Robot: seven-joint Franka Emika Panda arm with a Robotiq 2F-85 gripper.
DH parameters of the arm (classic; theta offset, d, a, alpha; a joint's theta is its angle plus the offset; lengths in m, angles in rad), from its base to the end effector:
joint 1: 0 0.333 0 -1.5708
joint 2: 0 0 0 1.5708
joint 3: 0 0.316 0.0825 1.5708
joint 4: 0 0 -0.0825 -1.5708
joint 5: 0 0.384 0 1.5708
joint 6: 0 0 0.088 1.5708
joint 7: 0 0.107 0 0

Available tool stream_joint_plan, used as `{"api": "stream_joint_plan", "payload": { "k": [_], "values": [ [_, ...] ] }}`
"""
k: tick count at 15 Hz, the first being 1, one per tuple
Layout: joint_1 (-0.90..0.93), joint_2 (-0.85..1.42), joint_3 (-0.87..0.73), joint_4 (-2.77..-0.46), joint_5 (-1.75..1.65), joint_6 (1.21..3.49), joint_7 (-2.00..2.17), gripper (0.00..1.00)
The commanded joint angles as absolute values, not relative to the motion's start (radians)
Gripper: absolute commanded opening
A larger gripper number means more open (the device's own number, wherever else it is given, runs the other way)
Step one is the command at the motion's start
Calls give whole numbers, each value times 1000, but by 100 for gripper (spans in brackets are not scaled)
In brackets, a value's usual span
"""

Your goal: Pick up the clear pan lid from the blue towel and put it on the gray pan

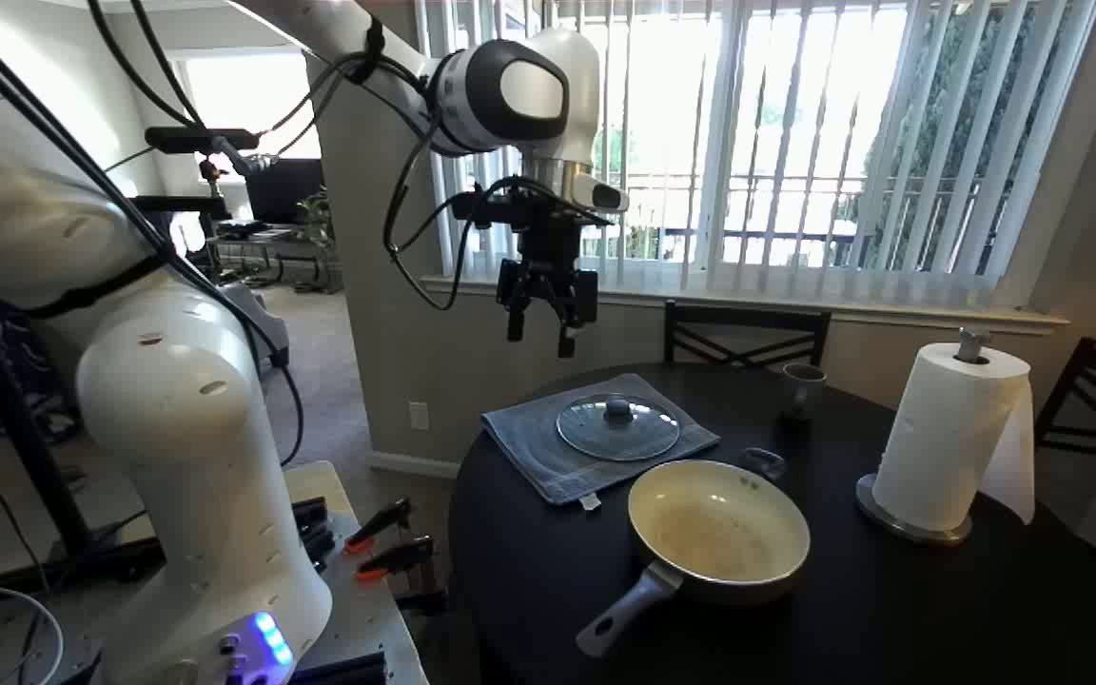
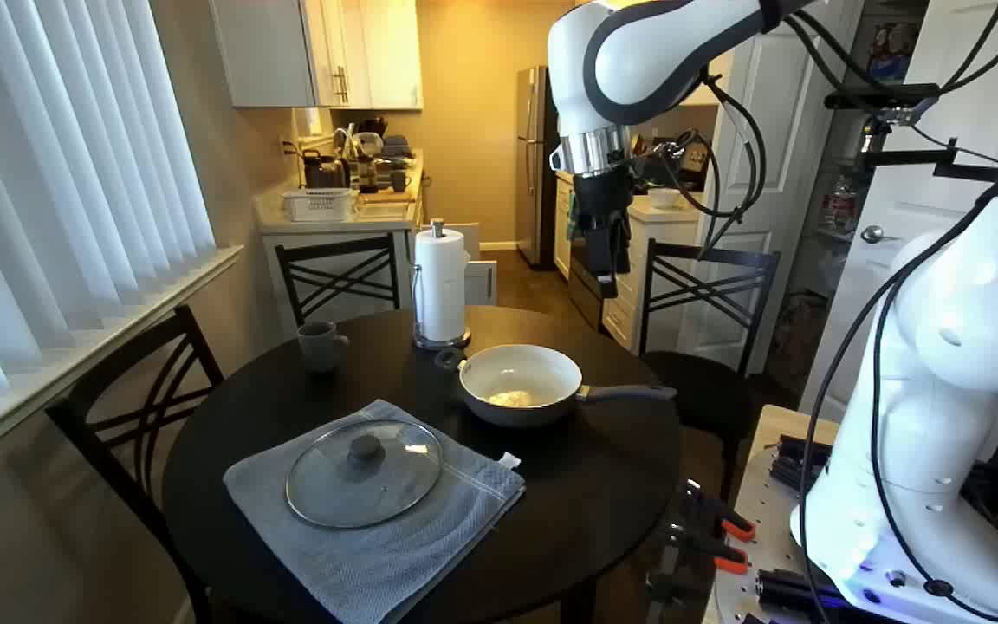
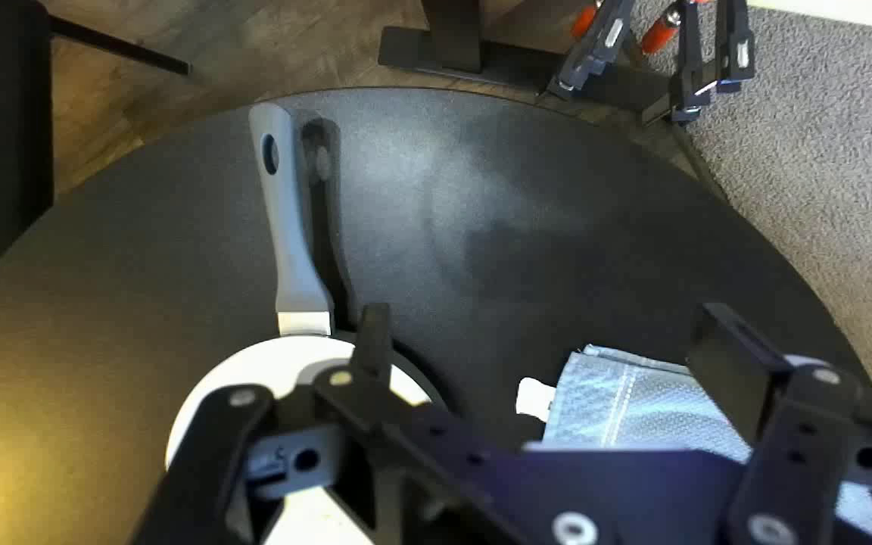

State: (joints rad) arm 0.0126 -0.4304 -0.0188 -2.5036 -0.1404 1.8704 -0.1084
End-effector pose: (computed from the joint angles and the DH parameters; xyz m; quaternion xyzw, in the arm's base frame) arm 0.3844 -0.0131 0.4200 0.9899 0.0793 -0.1042 0.0549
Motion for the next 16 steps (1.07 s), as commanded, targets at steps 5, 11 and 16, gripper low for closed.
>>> {"api": "stream_joint_plan", "payload": {
  "k": [5,11,16],
  "values": [
    [11,-430,-17,-2502,-139,1869,-109,100],
    [11,-430,-17,-2502,-139,1869,-109,100],
    [-57,-262,-68,-2330,-222,1830,-127,100]
  ]
}}
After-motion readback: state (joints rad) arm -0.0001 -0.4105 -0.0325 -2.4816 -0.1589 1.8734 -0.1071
